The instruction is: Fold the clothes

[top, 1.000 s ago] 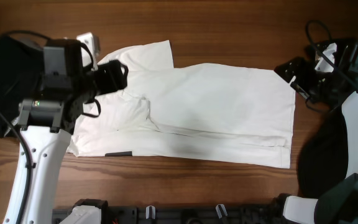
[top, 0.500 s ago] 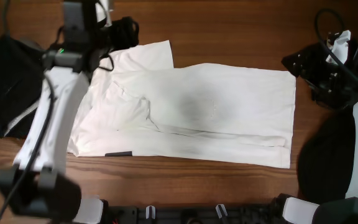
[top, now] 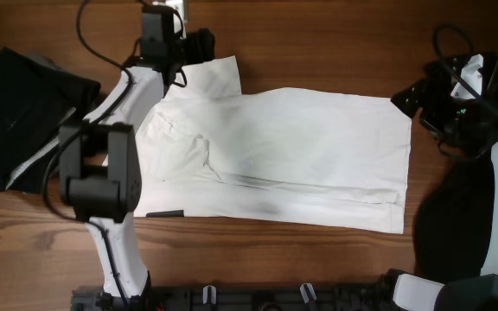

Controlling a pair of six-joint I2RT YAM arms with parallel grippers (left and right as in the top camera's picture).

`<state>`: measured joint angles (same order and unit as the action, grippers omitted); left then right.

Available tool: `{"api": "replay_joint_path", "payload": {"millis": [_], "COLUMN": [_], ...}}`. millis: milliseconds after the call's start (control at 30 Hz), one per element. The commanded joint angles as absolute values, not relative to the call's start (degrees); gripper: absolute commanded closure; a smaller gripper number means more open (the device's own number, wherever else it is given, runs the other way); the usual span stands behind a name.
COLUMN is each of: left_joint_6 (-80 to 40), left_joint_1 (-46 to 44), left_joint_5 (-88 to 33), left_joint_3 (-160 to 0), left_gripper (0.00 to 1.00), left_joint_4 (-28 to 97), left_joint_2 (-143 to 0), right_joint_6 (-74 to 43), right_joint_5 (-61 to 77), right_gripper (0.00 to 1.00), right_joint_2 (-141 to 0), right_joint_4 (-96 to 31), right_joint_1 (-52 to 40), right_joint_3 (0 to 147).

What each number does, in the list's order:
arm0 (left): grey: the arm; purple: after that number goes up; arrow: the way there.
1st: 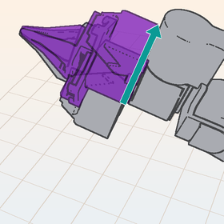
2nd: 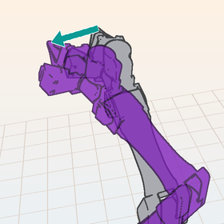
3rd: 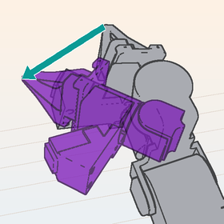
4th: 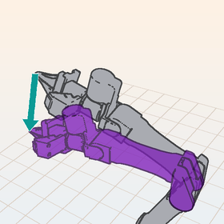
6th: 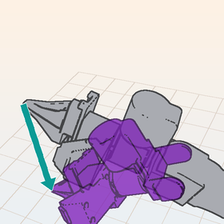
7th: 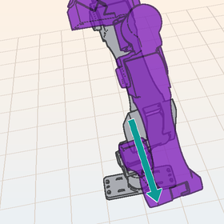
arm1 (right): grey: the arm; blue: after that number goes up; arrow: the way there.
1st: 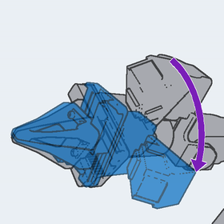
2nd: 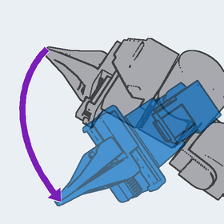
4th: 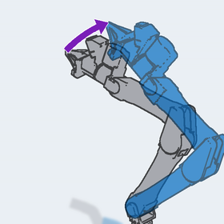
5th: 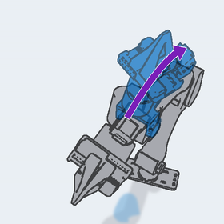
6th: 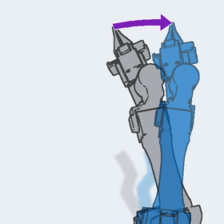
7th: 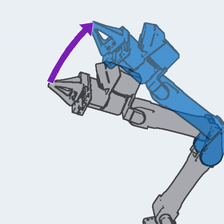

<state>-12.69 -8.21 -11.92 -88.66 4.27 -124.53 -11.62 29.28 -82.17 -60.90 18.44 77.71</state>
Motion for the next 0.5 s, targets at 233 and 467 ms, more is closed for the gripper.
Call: {"api": "replay_joint_path", "payload": {"millis": [233, 467], "left_joint_6": [-9.34, -4.1], "left_joint_1": [-10.55, -12.01], "left_joint_5": [-12.49, -12.1], "left_joint_3": [-89.43, -89.43], "left_gripper": [0.16, 0.29], "left_joint_4": [2.59, 3.66], "left_joint_2": [-132.05, -132.6], "right_joint_6": [-10.66, -10.7], "right_joint_5": [25.02, 25.06], "right_gripper": [0.09, 0.09], "right_joint_2": [-83.09, -84.23], "right_joint_4": [-61.58, -61.71], "right_joint_1": [18.2, 18.17], "right_joint_3": [78.3, 78.28]}}
